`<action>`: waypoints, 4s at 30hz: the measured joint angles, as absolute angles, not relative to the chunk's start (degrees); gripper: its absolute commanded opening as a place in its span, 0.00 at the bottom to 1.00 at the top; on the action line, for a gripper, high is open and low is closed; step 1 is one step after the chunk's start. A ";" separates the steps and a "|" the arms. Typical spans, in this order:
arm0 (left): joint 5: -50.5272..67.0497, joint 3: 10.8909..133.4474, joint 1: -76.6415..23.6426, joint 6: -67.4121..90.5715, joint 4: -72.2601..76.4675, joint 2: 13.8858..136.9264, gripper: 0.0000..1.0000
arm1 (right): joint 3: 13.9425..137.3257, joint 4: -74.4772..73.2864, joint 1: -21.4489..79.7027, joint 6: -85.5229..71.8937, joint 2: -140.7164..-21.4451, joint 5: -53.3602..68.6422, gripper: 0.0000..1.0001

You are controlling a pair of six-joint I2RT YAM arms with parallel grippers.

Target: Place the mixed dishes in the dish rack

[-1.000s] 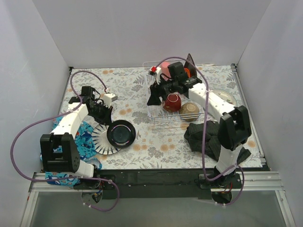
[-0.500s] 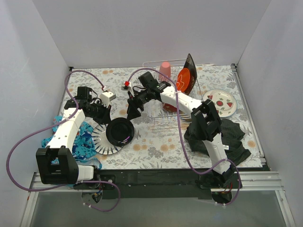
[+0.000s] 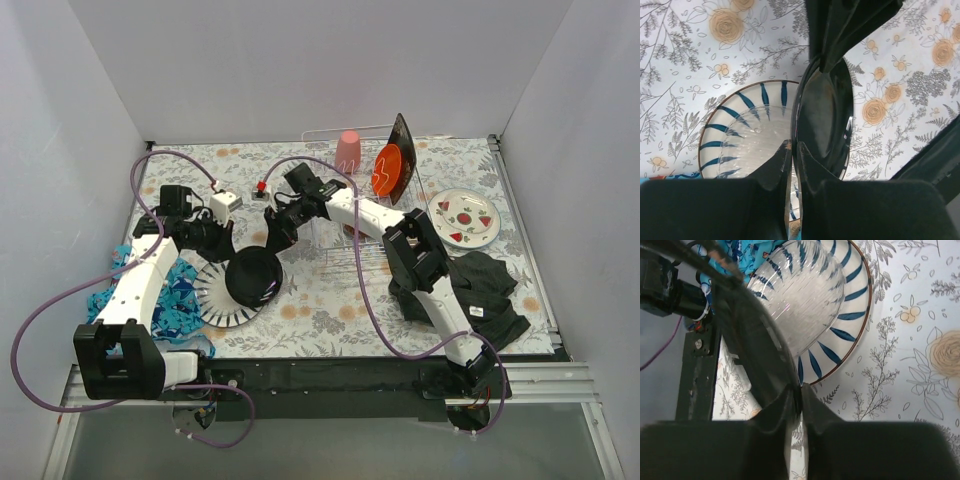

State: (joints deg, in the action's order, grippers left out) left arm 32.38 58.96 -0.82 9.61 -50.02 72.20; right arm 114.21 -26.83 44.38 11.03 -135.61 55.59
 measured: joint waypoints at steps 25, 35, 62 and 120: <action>11.55 65.73 5.52 48.10 -23.44 71.11 0.73 | 109.49 -21.74 38.50 -4.82 -103.04 -0.75 0.01; 13.87 61.87 5.52 50.50 -21.87 71.85 0.73 | 98.96 -19.49 37.89 -7.64 -101.73 -44.45 0.01; 14.39 57.47 5.52 48.69 -22.33 71.53 0.73 | 100.31 -12.71 31.62 1.80 -112.79 -59.24 0.01; 14.81 52.84 10.28 16.95 -42.57 82.91 0.56 | 77.06 -28.56 32.58 1.43 -91.83 9.61 0.68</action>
State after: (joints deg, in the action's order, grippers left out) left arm 14.81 52.84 10.28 16.95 -42.57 82.91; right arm 77.06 -28.56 32.58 1.43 -91.83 9.61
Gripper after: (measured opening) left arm 0.575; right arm 0.689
